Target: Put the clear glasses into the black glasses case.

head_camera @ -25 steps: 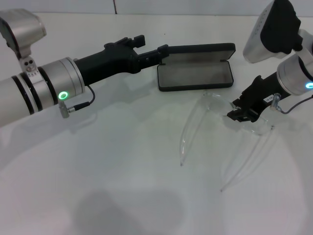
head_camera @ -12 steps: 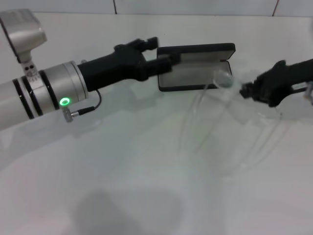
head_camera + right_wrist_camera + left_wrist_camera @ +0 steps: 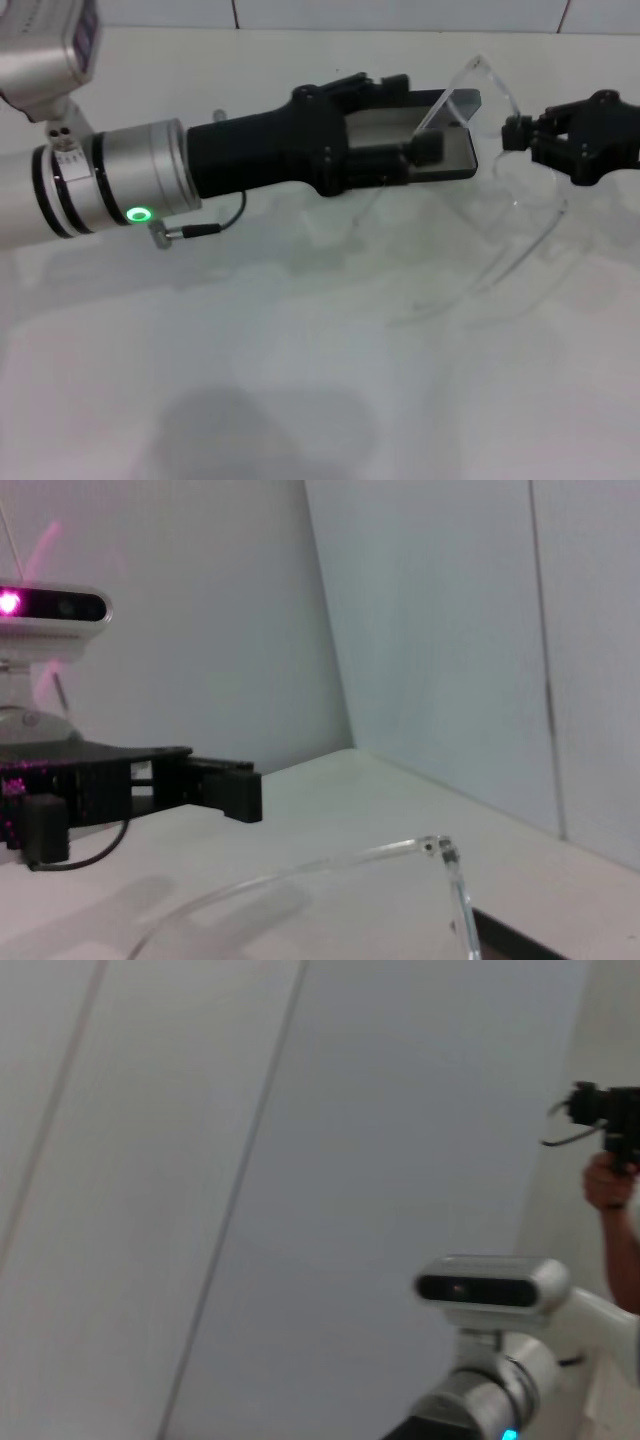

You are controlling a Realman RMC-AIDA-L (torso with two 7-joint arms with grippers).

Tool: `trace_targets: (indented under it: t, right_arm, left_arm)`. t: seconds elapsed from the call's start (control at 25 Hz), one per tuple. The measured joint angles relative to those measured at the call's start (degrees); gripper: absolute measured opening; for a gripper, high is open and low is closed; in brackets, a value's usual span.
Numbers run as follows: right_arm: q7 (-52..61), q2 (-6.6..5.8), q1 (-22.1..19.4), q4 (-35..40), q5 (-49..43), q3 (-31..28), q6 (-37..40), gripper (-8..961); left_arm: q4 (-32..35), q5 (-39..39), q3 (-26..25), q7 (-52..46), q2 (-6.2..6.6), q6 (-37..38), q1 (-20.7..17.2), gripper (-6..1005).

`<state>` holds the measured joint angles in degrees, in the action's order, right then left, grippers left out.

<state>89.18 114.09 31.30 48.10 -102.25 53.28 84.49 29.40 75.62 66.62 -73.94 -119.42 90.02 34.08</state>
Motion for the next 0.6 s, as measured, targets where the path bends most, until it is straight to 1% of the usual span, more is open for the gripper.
trace_targets:
  t: [0.04,0.2,0.24,0.32,0.4,0.6]
  right_arm:
    - [-0.50,-0.29,0.57,-1.15,-0.06,0.00,0.81,72]
    - [-2.63,-0.77,1.40,-2.85,0.12,-0.27,3.75,72]
    - [-3.05,-0.80,1.40,-2.87,0.24,-0.38,4.34,72]
    - [-3.73,-0.88,1.43,-2.79,0.51,-0.60,5.47,72]
    - [-4.68,-0.91,1.50,-2.54,1.25,-0.67,6.62,72]
    - [-7.07,-0.71,1.74,-2.24,3.13,-0.70,7.38,71]
  left_arm:
    - [0.02,0.26,0.02,0.35,-0.06,0.30,0.13,879]
    - [0.06,1.74,0.11,0.24,0.02,1.52,1.29,879]
    - [0.06,1.74,0.11,0.24,0.02,1.52,1.29,879]
    - [-0.02,4.36,0.11,-1.95,0.17,1.60,2.73,879]
    - [-0.11,5.69,0.10,-2.72,0.10,1.61,3.31,879]
    - [-0.62,6.81,0.42,-2.87,-0.18,1.64,4.08,879]
